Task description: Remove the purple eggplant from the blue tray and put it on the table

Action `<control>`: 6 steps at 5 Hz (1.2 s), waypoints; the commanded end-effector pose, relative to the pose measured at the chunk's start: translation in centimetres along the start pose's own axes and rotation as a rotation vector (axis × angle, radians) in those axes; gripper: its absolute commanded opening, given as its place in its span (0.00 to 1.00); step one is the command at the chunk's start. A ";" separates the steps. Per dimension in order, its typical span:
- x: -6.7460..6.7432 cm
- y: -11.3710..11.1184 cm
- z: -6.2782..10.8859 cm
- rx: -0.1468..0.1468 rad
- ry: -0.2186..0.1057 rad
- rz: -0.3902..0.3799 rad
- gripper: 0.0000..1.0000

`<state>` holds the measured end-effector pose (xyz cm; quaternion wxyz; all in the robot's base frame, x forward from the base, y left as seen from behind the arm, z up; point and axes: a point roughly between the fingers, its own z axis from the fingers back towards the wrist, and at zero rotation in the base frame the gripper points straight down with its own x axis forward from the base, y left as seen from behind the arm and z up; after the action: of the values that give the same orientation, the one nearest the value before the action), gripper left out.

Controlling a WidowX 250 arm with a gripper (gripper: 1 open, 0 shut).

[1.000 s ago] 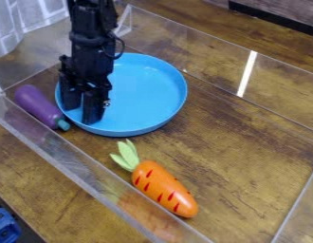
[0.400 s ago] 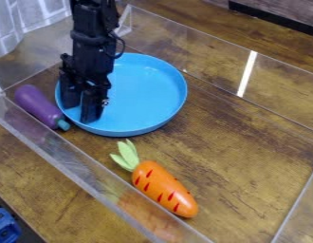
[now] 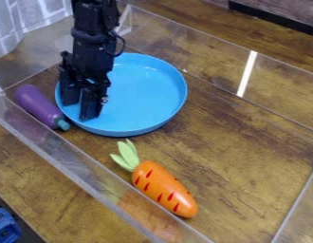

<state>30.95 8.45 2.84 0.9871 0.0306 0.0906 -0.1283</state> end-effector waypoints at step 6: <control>1.3 -0.9 7.0 0.084 -0.042 -0.038 1.00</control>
<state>32.05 6.91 6.15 0.9808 0.0524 0.1137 -0.1497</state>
